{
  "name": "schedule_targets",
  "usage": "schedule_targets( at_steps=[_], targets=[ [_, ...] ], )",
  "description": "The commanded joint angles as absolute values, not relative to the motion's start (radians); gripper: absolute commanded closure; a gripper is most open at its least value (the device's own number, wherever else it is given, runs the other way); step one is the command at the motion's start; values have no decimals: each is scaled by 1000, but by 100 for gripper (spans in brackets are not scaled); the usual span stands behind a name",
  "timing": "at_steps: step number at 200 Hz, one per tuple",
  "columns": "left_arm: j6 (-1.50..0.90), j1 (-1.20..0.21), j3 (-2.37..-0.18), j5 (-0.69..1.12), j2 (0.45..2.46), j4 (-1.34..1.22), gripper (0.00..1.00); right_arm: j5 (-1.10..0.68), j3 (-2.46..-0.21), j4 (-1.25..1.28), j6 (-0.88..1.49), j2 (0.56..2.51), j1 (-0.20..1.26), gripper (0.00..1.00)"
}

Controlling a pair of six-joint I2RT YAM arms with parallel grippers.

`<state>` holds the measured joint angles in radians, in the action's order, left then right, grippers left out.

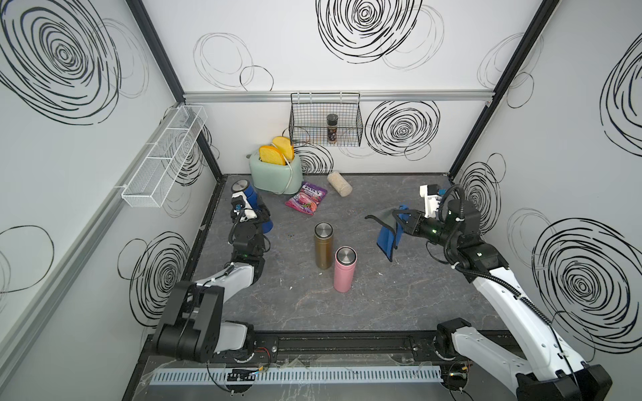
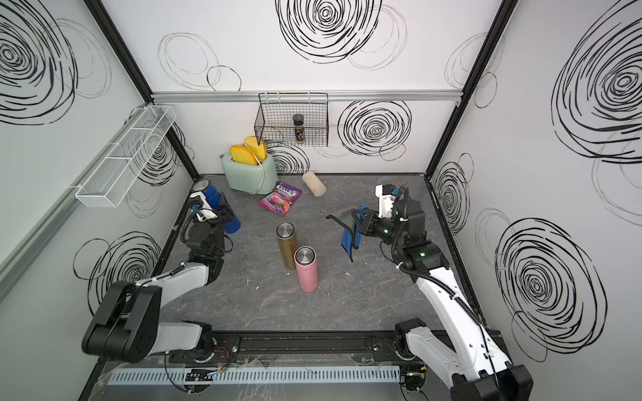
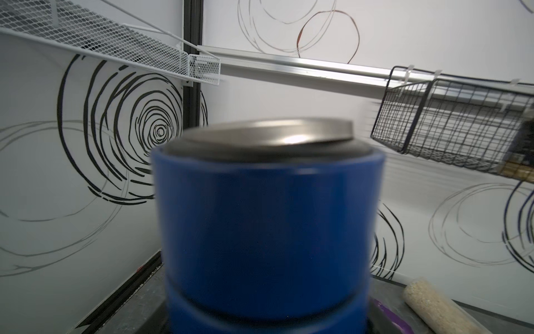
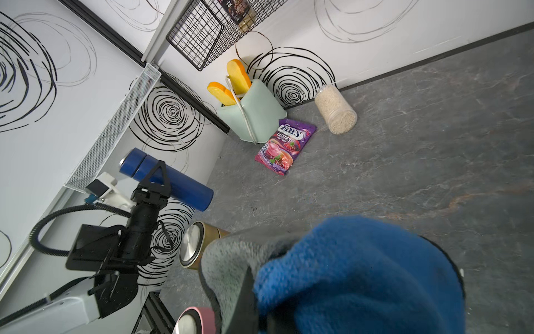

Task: Wipe the surface of the thermos
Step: Place the thermos at the center of the board.

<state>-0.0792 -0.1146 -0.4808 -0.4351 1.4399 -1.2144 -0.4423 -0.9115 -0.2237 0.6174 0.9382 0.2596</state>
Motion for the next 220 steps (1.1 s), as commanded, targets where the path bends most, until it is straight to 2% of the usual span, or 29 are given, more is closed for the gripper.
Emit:
schedule_targets(
  at_steps=[1,38,156,220],
  targets=[
    [21,-106,-512,-546,1535,-1617,100,-488,-887,-146,636,918,244,100],
    [108,-89,-547,-604,1713,-1814,100,-503,-855,-130,620,924,216,100],
    [72,-23,-727,-576,1985,-1815,100,-540,-793,-1,614,1037,163,100],
    [68,-23,-742,-596,2060,-1815,100,-557,-794,3,597,1086,144,100]
  ],
)
